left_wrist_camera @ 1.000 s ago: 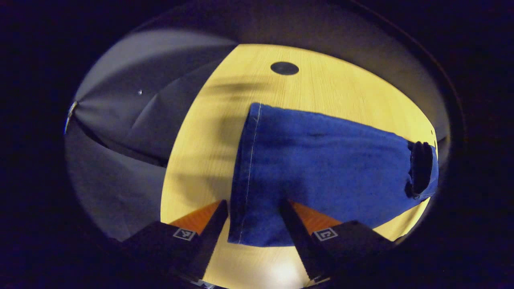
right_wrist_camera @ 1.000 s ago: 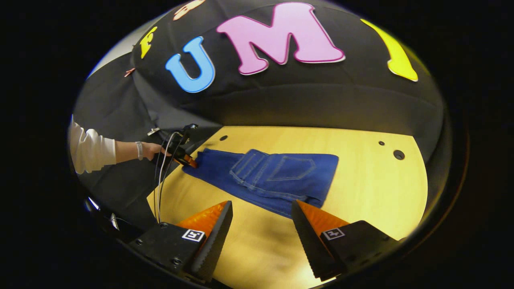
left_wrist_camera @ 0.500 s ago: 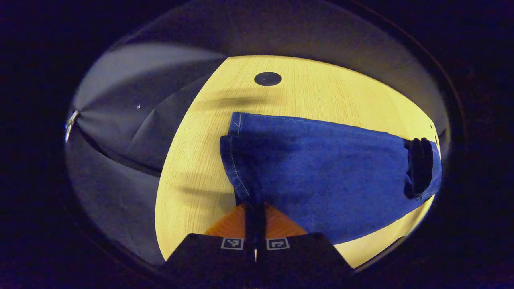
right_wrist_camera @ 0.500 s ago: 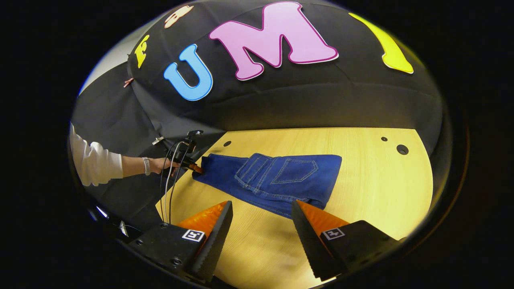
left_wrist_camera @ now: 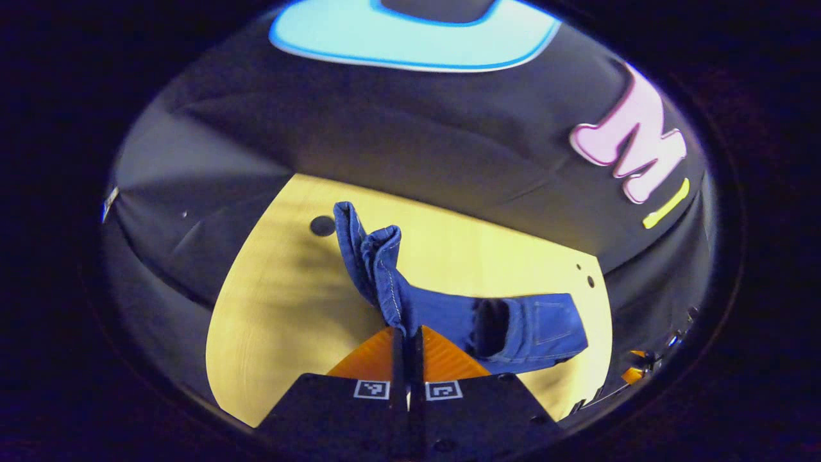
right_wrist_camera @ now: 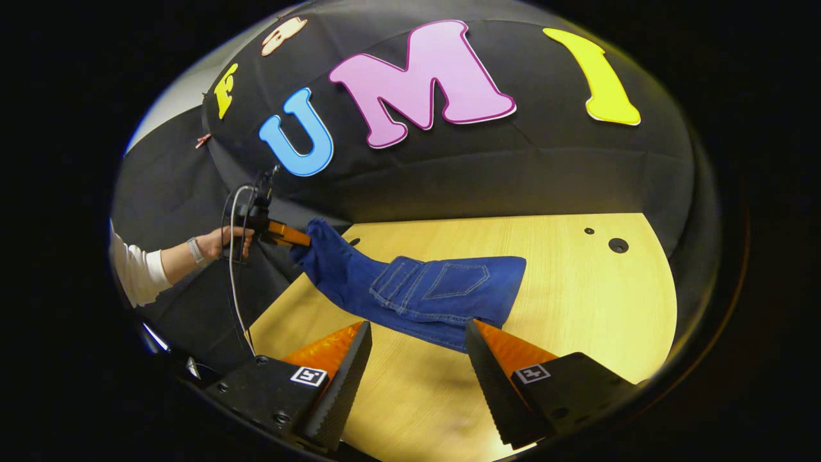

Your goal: Grasp the waist and the cuffs of the jeans and fold them to make the two legs overlap; first hold the waist and fold one-third of the jeans toward the cuffs, then hold the cuffs and fold the remaining one-third in the same direction to finish folding.

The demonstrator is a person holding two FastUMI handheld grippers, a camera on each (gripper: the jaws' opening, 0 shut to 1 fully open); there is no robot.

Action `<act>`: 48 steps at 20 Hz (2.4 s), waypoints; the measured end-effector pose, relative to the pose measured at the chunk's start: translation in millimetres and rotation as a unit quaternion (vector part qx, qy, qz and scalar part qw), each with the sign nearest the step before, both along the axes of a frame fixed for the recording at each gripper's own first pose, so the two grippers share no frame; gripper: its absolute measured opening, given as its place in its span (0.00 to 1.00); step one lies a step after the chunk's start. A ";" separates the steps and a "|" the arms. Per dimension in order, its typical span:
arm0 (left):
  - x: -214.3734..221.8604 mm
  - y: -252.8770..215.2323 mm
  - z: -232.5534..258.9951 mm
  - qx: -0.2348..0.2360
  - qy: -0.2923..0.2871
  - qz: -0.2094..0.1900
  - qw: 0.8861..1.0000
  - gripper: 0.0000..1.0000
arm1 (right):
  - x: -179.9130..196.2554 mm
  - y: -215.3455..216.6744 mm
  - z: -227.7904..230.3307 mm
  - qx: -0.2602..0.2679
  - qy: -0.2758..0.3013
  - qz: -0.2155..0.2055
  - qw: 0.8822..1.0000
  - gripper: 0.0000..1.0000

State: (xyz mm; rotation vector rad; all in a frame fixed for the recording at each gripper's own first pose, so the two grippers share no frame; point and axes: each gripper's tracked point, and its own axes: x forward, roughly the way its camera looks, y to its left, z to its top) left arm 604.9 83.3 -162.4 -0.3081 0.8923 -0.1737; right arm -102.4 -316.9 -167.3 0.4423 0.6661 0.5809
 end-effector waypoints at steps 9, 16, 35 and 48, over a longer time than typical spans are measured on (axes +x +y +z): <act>39.5 -285.9 -1.3 -0.005 -0.025 -0.207 0.978 0.06 | -6.1 -48.7 -0.2 -0.029 -0.012 -0.038 0.999 0.90; 42.6 -317.5 -36.8 0.102 0.065 -0.243 0.962 0.29 | -19.0 -76.1 -20.5 -0.050 0.000 -0.043 0.998 0.90; -202.3 -116.7 275.8 0.009 -0.340 -0.061 0.938 0.94 | -152.8 -66.7 175.6 -0.156 -0.203 -0.129 0.958 0.90; -322.4 -82.7 366.8 0.108 -0.485 0.021 0.867 0.92 | -211.5 -28.2 243.8 -0.114 -0.273 -0.115 0.948 0.89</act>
